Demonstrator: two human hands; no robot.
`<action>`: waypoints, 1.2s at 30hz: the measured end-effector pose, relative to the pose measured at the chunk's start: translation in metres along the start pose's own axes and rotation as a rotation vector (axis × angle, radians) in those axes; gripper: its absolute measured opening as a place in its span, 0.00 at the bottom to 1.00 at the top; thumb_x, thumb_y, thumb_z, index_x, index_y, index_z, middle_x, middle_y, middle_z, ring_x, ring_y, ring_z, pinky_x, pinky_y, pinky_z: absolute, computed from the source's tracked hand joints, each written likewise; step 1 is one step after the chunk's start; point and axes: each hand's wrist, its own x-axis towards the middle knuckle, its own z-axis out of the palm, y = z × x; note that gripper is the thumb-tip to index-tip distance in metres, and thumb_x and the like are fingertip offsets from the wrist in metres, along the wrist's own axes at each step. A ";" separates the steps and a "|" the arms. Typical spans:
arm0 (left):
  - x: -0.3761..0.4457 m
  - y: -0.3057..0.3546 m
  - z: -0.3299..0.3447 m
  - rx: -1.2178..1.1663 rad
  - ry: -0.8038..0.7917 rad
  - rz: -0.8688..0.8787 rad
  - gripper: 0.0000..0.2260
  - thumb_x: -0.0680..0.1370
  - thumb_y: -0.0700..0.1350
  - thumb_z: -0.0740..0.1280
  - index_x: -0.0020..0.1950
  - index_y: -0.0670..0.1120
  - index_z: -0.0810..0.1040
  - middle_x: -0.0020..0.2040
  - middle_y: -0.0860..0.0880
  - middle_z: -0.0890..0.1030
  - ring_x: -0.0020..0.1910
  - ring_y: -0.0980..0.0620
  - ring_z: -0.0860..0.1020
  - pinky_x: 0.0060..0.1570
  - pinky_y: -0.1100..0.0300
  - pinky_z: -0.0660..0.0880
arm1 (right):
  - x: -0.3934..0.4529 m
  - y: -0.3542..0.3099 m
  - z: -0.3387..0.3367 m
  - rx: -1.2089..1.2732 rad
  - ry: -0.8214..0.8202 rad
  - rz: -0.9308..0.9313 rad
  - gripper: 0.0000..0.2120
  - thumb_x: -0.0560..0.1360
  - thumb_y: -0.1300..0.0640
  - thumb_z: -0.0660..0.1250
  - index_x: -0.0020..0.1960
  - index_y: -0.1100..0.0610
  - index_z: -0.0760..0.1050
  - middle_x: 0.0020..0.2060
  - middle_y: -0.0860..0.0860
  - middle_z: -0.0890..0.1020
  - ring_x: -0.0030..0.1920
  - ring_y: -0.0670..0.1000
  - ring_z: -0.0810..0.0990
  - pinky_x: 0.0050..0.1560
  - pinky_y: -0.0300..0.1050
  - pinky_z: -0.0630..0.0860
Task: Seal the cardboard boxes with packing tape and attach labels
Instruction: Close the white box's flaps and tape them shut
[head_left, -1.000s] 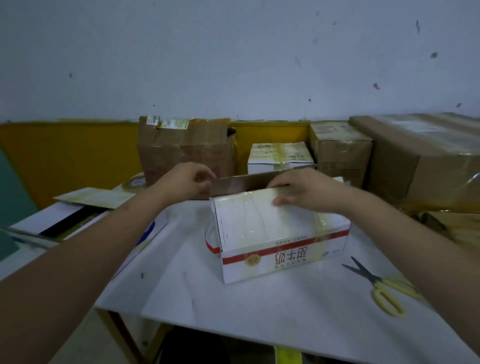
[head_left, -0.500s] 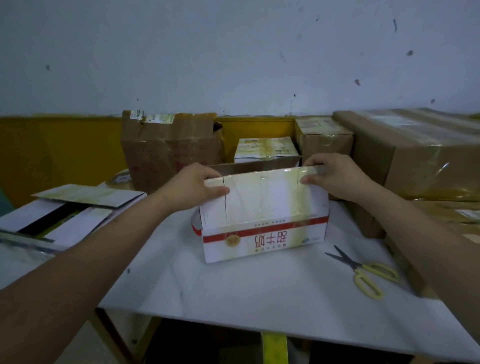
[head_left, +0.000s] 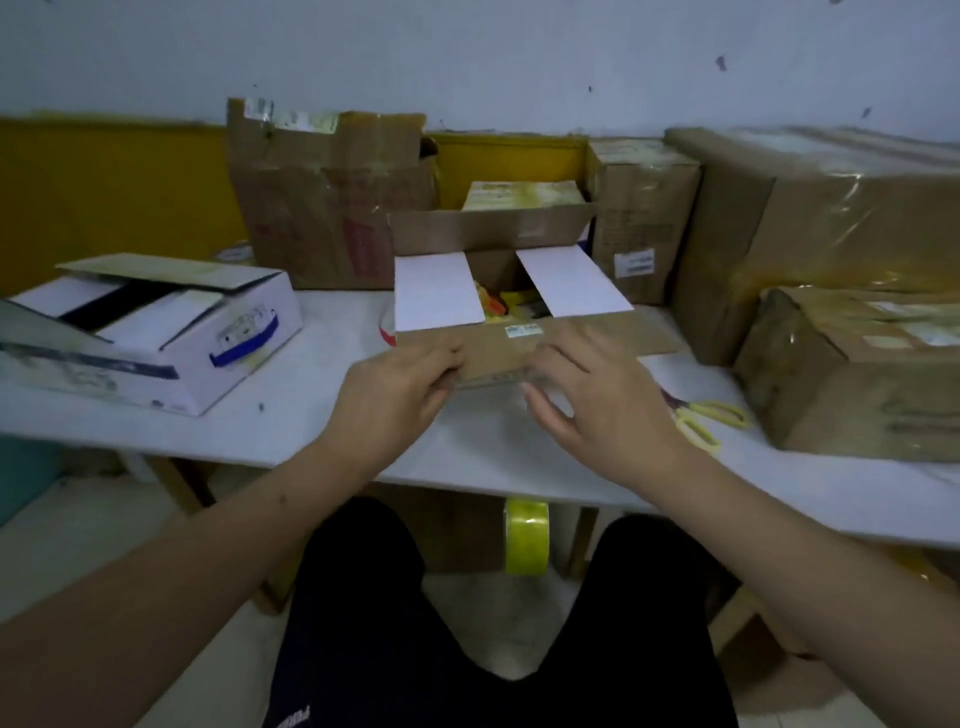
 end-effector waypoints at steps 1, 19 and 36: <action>-0.010 0.001 0.008 0.007 -0.008 -0.003 0.13 0.76 0.42 0.71 0.60 0.44 0.82 0.61 0.46 0.83 0.54 0.45 0.83 0.47 0.49 0.82 | -0.011 -0.008 0.005 0.011 -0.047 0.060 0.15 0.81 0.48 0.59 0.43 0.54 0.77 0.39 0.49 0.77 0.40 0.52 0.78 0.36 0.46 0.71; -0.038 0.015 0.028 -0.164 -0.163 -0.152 0.25 0.82 0.49 0.64 0.78 0.44 0.66 0.79 0.50 0.64 0.77 0.51 0.63 0.75 0.56 0.62 | -0.080 -0.102 0.047 1.126 0.169 1.632 0.14 0.75 0.47 0.73 0.40 0.58 0.83 0.39 0.49 0.85 0.47 0.54 0.84 0.60 0.57 0.79; -0.036 0.012 0.030 -0.225 -0.087 -0.145 0.21 0.83 0.46 0.62 0.76 0.45 0.69 0.77 0.50 0.68 0.74 0.51 0.68 0.72 0.52 0.67 | -0.081 -0.119 0.035 1.083 0.118 1.543 0.06 0.73 0.59 0.74 0.37 0.56 0.86 0.35 0.51 0.86 0.44 0.56 0.85 0.53 0.53 0.81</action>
